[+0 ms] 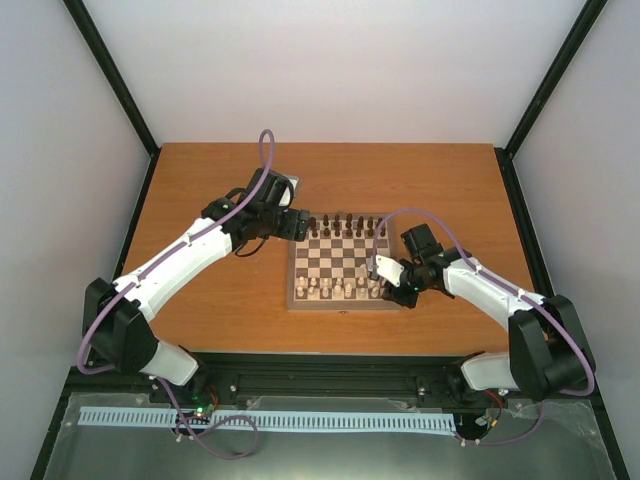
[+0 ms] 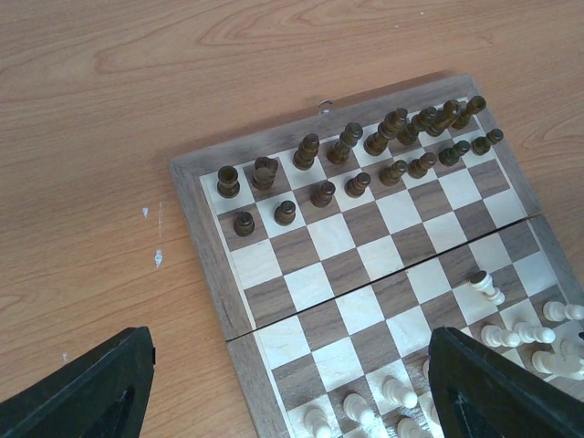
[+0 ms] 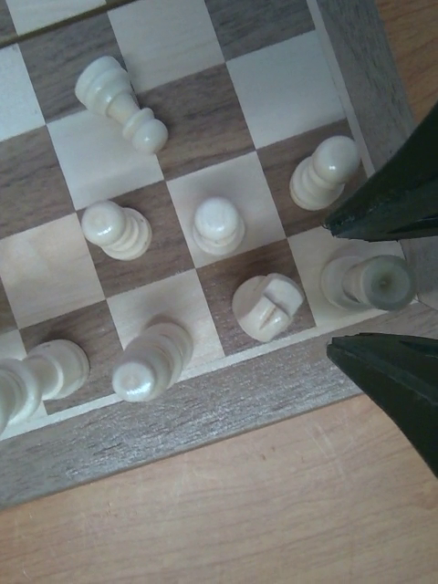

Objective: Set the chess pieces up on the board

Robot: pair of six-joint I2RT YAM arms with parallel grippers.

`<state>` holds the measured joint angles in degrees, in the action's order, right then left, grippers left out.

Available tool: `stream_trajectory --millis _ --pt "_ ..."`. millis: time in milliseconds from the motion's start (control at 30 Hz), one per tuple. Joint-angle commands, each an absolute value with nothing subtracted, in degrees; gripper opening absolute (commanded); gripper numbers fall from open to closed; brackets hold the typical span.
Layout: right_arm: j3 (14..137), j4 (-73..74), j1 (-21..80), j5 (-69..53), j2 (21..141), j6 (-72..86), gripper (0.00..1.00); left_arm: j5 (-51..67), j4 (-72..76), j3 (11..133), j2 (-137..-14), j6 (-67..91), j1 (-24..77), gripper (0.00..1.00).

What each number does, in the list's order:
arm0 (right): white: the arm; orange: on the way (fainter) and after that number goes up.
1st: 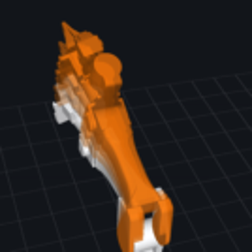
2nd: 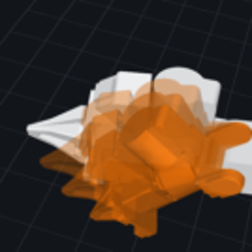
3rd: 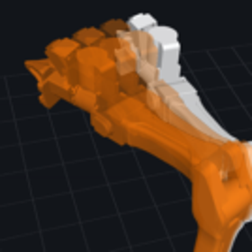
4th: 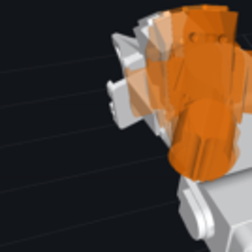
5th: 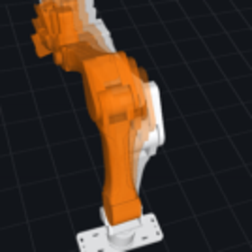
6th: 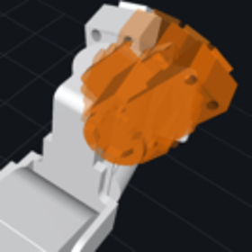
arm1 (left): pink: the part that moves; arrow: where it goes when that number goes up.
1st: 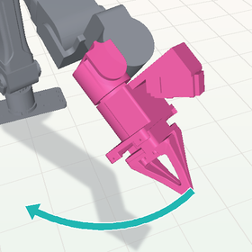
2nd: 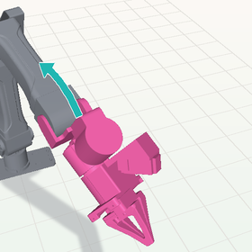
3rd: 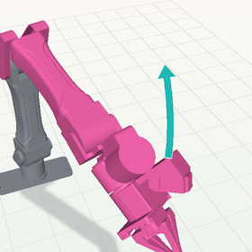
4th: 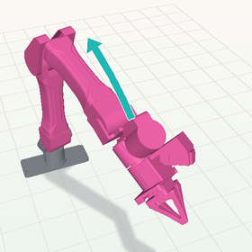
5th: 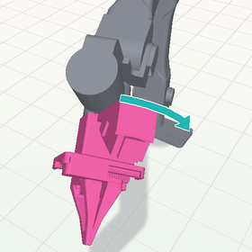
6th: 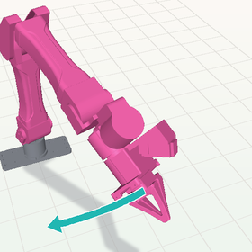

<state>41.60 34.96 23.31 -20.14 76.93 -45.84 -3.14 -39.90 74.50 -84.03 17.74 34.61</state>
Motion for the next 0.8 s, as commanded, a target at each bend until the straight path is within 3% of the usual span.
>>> stream_trajectory --millis 0,300,767 --pt "44.1 38.0 23.8 -22.0 75.3 -46.0 0.32 -2.1 -39.2 74.9 -82.9 16.7 34.5 0.84" --pt "52.0 42.7 23.6 -27.3 76.7 -42.7 0.33 -2.2 -39.3 74.8 -82.0 16.5 34.5 0.84" --pt "61.8 41.1 23.9 -22.4 91.1 -34.1 0.33 -2.5 -39.4 74.5 -80.5 16.1 34.5 0.84"
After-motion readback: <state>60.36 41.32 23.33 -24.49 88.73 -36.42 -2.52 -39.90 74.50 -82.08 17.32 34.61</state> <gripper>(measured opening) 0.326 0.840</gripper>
